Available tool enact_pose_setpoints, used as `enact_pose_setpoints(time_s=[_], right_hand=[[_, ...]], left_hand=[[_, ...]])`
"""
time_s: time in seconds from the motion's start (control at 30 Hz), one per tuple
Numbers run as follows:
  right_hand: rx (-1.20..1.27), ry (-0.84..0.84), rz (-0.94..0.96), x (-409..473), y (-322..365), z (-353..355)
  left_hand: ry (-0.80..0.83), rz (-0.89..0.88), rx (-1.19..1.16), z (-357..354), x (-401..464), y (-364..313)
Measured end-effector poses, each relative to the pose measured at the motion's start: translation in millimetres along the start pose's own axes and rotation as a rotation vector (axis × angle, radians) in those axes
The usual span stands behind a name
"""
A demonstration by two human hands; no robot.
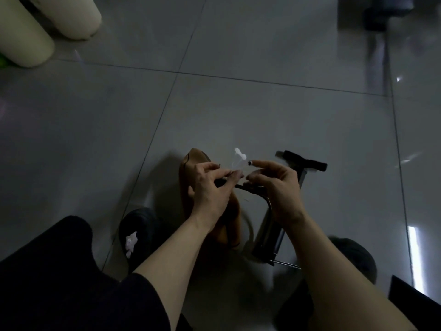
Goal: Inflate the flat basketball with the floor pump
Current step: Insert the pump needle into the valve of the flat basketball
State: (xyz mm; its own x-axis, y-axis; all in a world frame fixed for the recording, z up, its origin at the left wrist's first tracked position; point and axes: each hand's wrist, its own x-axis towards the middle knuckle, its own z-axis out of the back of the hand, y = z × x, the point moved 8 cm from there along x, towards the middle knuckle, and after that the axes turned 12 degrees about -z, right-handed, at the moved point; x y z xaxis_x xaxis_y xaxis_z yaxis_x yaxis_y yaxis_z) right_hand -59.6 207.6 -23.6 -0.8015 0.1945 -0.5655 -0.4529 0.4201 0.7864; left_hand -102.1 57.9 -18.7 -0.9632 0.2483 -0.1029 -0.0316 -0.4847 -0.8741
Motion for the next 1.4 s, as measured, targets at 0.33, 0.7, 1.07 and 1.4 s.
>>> enact_pose_setpoints(time_s=[0.33, 0.7, 1.07, 1.4], right_hand=[[-0.106, -0.046, 0.089, -4.5, 17.5, -12.6], [0.212, 0.079, -0.004, -3.7, 8.1, -6.6], [-0.351, -0.177, 0.046, 3.7, 4.2, 11.5], [-0.528, -0.003, -0.001, 1.1, -32.6, -27.5]], left_hand=[[-0.043, -0.023, 0.098, 1.4, -2.2, -12.3], [-0.15, 0.083, 0.099, -12.8, -15.7, -20.3], [0.001, 0.112, -0.049, -42.5, -50.8, -22.5], [-0.355, 0.43, -0.077, 6.3, -53.5, 55.7]])
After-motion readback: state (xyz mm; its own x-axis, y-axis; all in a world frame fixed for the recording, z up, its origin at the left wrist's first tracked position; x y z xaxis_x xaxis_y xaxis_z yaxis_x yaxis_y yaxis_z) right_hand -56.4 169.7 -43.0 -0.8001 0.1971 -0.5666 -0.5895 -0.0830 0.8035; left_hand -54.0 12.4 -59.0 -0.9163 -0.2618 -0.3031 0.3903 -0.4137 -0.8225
